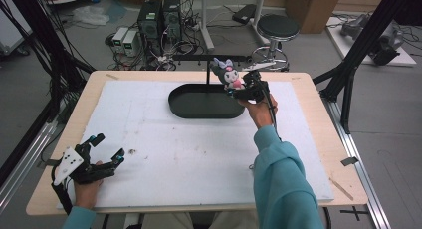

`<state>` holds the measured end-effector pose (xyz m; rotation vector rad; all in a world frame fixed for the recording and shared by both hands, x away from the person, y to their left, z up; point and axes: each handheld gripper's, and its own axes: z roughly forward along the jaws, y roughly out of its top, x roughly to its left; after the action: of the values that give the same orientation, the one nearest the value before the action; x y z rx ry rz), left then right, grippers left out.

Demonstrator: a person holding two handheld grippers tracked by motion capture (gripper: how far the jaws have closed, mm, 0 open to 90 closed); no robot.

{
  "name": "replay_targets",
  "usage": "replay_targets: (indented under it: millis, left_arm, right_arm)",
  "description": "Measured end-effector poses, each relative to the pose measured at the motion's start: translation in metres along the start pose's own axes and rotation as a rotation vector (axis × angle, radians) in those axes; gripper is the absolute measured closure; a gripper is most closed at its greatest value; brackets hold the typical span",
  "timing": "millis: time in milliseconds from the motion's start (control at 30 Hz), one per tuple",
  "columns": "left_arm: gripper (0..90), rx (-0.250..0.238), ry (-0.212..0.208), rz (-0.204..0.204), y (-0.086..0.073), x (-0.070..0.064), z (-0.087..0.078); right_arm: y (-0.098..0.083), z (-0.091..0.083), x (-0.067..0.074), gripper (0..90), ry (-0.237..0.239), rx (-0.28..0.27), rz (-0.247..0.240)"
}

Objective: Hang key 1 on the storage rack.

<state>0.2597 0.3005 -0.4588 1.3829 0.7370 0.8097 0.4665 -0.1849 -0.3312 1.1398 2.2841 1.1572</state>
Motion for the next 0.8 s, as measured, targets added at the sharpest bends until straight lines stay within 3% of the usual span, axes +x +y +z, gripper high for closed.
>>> replay_targets:
  millis: [167, 500, 800]
  left_arm:
    - [11.7, 0.0, 0.0, 0.001, 0.0, 0.0, 0.0]
    - [11.8, -0.003, -0.001, 0.004, 0.0, 0.0, 0.0]
    - [11.8, -0.002, 0.0, 0.003, 0.0, 0.0, 0.0]
  right_arm:
    - [-0.004, 0.009, 0.001, 54.7, 0.007, 0.051, -0.017]
    - [-0.005, 0.02, 0.005, 54.5, 0.013, 0.098, -0.035]
    - [-0.007, 0.035, 0.002, 54.5, 0.002, 0.103, -0.022]
